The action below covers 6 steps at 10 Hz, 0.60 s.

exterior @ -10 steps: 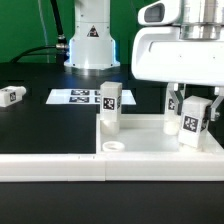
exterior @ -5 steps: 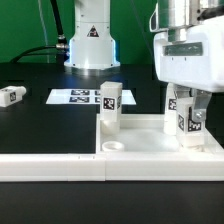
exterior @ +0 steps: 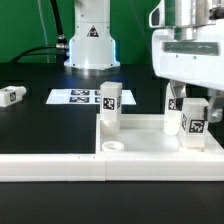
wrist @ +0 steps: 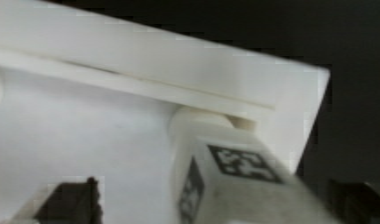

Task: Assemble square table

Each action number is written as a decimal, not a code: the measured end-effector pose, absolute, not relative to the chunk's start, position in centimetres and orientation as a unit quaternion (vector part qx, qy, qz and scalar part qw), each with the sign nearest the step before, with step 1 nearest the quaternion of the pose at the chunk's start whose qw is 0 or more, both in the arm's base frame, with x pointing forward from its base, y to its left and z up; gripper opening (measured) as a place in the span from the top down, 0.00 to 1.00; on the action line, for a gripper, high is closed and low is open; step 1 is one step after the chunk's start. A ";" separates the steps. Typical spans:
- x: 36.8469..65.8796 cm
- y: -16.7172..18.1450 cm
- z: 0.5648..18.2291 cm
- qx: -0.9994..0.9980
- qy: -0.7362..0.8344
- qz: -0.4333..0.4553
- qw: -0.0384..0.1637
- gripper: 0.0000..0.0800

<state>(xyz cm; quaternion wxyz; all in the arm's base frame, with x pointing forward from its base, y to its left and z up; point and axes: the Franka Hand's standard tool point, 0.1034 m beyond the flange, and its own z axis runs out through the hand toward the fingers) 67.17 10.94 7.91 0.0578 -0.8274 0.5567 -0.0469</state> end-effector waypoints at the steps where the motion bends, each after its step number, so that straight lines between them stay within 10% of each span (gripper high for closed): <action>1: 67.5 10.8 7.8 -0.885 0.458 -0.066 0.056 0.20; 6: 67.5 10.3 7.7 -0.966 0.245 -0.076 0.032 0.19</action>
Offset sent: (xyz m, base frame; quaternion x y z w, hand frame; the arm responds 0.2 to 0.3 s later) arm 0.0000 0.0000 0.0000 0.0000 0.0000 -0.1938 0.9810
